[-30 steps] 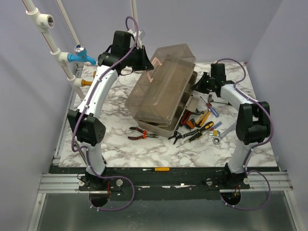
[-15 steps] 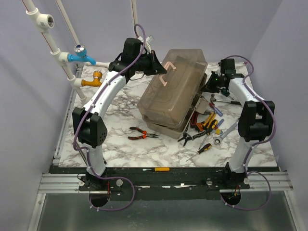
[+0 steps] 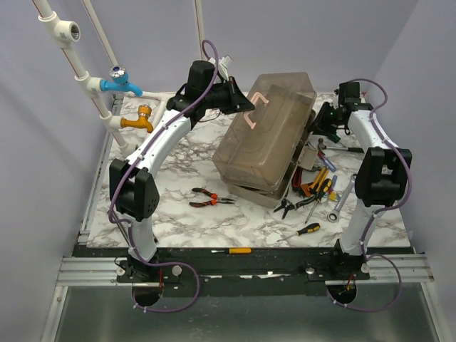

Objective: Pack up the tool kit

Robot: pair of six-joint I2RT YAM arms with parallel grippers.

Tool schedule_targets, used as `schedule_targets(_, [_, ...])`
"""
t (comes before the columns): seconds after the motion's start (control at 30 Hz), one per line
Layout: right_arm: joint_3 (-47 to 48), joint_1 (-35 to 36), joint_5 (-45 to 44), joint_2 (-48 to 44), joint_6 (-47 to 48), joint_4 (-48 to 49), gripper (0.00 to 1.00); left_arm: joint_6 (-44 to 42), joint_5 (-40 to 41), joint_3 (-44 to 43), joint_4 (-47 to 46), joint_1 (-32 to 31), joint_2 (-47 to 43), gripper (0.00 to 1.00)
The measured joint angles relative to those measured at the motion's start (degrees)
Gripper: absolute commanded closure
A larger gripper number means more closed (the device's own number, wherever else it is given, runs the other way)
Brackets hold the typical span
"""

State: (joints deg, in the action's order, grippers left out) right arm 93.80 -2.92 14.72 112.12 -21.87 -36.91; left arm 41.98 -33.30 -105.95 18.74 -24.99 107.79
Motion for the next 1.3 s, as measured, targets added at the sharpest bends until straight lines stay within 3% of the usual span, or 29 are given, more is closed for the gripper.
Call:
schedule_targets(0.1, [0.7, -1.7, -0.2, -0.1, -0.2, 1.7, 0.61, 0.4, -0.4, 0.0, 0.3, 0.4, 0.0, 1.00])
schedule_targets(0.2, [0.8, -2.8, -0.8, -0.4, -0.5, 2.5, 0.49, 0.7, -0.6, 0.0, 0.9, 1.1, 0.0, 1.00])
schedule_targets(0.4, [0.3, -3.4, -2.0, -3.8, -1.5, 3.1, 0.40, 0.7, -1.9, -0.5, 2.1, 3.4, 0.0, 1.00])
schedule_targets(0.5, [-3.2, -3.4, -0.7, -8.6, -3.3, 6.7, 0.26, 0.0, -2.0, -1.4, 3.7, 4.0, 0.1, 1.00])
schedule_targets(0.67, [-15.1, -3.4, 5.2, -18.3, -8.6, 17.7, 0.16, -0.4, -2.4, -1.5, 4.1, 4.3, 0.1, 1.00])
schedule_targets(0.97, [-40.1, -3.4, 22.2, -23.6, -28.4, 50.8, 0.17, -0.4, -2.8, -1.5, 4.1, 4.4, 0.1, 1.00])
schedule_targets(1.17, [-43.4, -3.4, 28.7, -22.8, -36.3, 65.2, 0.18, -0.4, -3.1, -1.5, 4.1, 4.6, 0.1, 1.00])
schedule_targets(1.3, [-43.4, -3.4, 28.4, -25.6, -35.8, 65.5, 0.18, -0.4, -3.3, -1.4, 4.0, 4.8, 0.1, 1.00])
